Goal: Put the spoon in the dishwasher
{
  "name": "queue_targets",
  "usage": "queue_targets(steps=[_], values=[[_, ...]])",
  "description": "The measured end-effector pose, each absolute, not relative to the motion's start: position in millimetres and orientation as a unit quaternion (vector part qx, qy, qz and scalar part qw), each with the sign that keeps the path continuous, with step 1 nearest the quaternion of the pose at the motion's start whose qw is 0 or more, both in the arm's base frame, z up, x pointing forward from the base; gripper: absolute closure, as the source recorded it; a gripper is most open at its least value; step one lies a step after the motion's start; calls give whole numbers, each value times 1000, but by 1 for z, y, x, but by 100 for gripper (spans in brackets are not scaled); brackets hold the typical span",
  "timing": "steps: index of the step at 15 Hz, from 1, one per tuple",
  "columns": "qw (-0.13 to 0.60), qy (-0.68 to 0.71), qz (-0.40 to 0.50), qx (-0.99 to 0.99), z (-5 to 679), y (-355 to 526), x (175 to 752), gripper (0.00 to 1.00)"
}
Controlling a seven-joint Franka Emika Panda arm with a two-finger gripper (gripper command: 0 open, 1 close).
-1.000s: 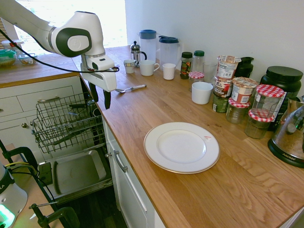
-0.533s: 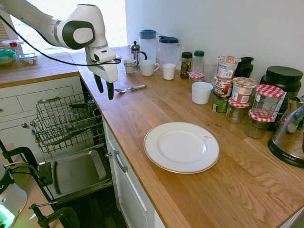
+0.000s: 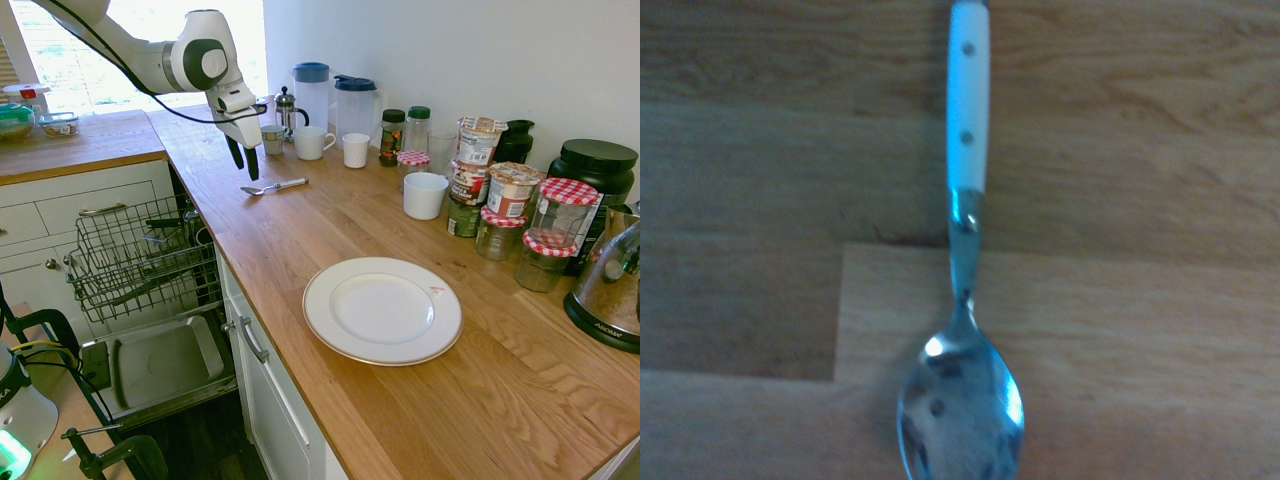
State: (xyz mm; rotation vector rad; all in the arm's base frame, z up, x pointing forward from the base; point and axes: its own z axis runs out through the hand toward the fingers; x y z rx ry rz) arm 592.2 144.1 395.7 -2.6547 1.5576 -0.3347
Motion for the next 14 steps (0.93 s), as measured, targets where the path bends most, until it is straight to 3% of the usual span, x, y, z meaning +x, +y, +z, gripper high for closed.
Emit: queue_targets(steps=[6, 14], values=[[15, 509, -100, -855, 365, 140, 654, 0], [13, 505, -70, -860, 346, 136, 661, 0]])
